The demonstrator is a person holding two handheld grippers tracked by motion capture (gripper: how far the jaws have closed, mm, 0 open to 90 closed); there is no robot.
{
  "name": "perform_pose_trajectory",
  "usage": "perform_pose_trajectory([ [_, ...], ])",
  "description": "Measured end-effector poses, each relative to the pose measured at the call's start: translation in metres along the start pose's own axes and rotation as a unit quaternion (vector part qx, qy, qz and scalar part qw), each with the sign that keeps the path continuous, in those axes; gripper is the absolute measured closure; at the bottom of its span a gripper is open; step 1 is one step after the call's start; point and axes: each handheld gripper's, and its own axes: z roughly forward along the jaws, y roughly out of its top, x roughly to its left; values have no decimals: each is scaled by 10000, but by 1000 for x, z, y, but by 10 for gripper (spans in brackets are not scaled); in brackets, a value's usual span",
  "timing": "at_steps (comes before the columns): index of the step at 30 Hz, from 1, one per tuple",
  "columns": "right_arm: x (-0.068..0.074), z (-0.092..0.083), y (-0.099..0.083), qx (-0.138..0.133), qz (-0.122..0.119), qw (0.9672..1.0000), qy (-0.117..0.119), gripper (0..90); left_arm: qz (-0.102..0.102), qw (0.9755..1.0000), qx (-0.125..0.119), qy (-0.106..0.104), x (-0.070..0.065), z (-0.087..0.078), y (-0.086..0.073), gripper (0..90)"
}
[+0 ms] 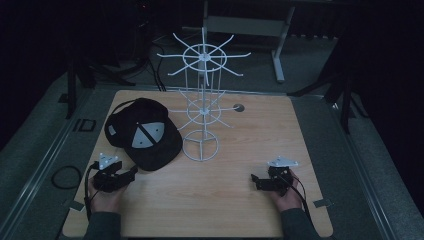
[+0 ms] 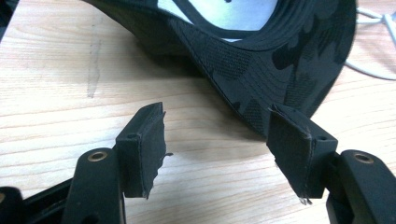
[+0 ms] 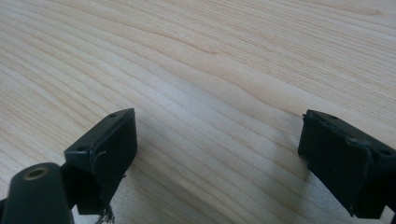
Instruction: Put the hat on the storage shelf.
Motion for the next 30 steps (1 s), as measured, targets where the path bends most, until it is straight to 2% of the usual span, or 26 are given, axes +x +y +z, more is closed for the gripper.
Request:
perform_pose_trajectory([
  [7, 0, 0, 0, -1, 1, 10000, 0, 115, 107, 9998, 50, -153, -6, 4, 0, 360],
  [12, 0, 0, 0, -5, -2, 10000, 5, 115, 197, 9995, -2, -261, -5, 10, 3, 359],
  [20, 0, 0, 0, -5, -7, 10000, 2, 115, 48, 9990, -49, -434, 0, 18, 9, 355],
  [30, 0, 0, 0, 4, 0, 10000, 6, 115, -2, 9988, -56, -477, -1, 26, 16, 352],
])
